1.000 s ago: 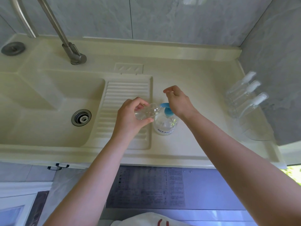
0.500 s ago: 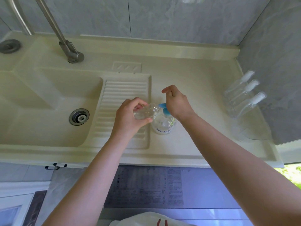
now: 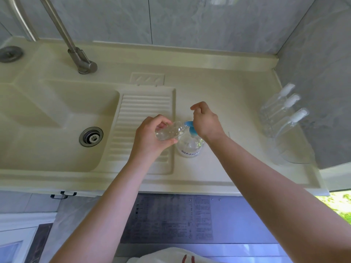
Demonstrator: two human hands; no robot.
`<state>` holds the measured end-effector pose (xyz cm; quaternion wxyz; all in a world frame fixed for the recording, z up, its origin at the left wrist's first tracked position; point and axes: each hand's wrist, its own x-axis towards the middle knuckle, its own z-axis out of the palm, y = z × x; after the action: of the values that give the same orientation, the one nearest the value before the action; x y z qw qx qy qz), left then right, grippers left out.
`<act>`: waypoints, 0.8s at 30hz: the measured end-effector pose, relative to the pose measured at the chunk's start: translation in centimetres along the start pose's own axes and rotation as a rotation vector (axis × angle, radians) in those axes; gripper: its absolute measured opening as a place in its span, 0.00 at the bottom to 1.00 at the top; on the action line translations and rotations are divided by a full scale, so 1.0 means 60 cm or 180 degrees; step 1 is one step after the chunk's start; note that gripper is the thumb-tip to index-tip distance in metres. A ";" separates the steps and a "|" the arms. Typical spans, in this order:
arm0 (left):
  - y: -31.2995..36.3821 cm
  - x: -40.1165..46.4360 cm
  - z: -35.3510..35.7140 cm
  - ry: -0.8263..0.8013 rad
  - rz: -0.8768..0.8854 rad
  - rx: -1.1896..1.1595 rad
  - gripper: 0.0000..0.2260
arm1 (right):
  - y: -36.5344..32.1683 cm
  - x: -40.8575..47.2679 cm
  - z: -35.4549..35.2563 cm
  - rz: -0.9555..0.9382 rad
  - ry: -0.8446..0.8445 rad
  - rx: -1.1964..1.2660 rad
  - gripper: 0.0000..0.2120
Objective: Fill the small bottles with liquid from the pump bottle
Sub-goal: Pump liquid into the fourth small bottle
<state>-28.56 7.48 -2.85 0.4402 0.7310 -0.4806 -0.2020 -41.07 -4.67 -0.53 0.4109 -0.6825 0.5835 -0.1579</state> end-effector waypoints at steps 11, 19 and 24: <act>0.008 0.002 -0.012 0.0003 0.0085 0.0094 0.20 | -0.005 0.004 -0.014 0.0009 -0.0282 0.0289 0.16; 0.008 0.010 -0.018 -0.0070 0.0145 0.0213 0.20 | -0.010 -0.003 -0.011 0.0144 -0.0364 0.0396 0.17; 0.008 0.010 -0.020 -0.0041 0.0141 0.0205 0.21 | -0.017 0.002 -0.026 0.0173 -0.0564 0.0455 0.16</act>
<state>-27.68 7.45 -1.74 0.4177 0.7327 -0.5058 -0.1812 -41.43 -5.38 1.17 0.5126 -0.6467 0.5504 -0.1270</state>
